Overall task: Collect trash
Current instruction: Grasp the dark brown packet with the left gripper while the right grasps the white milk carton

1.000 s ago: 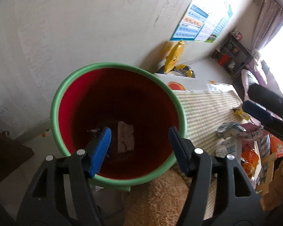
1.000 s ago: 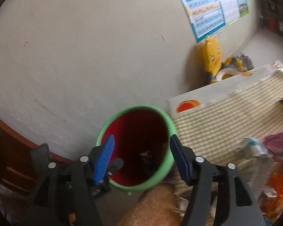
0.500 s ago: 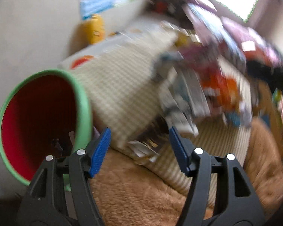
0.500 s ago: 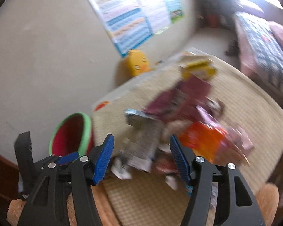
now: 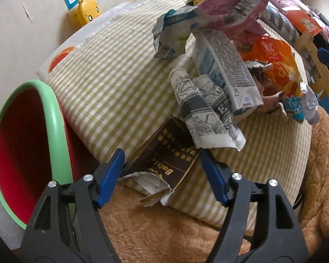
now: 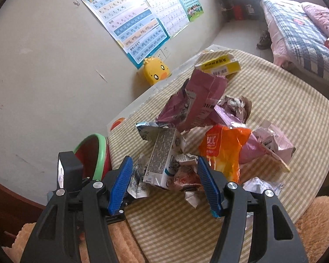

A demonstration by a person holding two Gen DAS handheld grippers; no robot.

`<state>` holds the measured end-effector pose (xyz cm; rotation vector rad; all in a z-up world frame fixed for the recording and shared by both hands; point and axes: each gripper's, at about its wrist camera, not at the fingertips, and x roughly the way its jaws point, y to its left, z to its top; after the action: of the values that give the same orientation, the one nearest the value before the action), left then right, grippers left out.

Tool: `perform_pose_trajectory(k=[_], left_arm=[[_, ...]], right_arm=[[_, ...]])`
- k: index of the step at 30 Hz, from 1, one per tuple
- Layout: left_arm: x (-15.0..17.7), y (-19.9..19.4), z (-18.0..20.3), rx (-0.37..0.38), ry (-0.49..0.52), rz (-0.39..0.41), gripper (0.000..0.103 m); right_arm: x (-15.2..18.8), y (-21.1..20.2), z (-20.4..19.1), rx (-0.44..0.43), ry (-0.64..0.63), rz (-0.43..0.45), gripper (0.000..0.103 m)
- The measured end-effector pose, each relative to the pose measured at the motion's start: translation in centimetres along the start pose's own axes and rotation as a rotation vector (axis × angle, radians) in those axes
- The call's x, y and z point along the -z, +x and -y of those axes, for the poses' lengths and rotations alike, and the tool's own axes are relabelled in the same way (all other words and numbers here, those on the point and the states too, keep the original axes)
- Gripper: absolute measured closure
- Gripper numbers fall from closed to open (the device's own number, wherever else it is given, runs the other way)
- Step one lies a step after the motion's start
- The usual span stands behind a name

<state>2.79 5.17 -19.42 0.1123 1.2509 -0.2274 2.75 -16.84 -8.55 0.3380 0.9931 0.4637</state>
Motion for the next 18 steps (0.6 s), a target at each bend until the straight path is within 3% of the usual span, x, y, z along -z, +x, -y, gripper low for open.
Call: perform_pose_trajectory(k=[6,9,11,18], left_arm=[[0.2,0.5,1.0,-0.031,0.036,-0.019,0.031],[0.3,0.6,1.0,-0.046,0.027,-0.023,0.035],[-0.1,0.7,0.7,-0.059,0.031,-0.023,0.044],[0.1,-0.8,-0.2,-0.04,-0.037,0.035,0.052]], right_arm=[[0.0,0.1,0.7,-0.006,0.034,-0.007,0.043],[0.1,0.1,0.8,-0.002,0.036,-0.008,0.043],[0.2,0.2,0.8,-0.004,0.041,-0.014,0.043],[0.5,0.8,0.6,-0.01,0.033,-0.038,0.043]])
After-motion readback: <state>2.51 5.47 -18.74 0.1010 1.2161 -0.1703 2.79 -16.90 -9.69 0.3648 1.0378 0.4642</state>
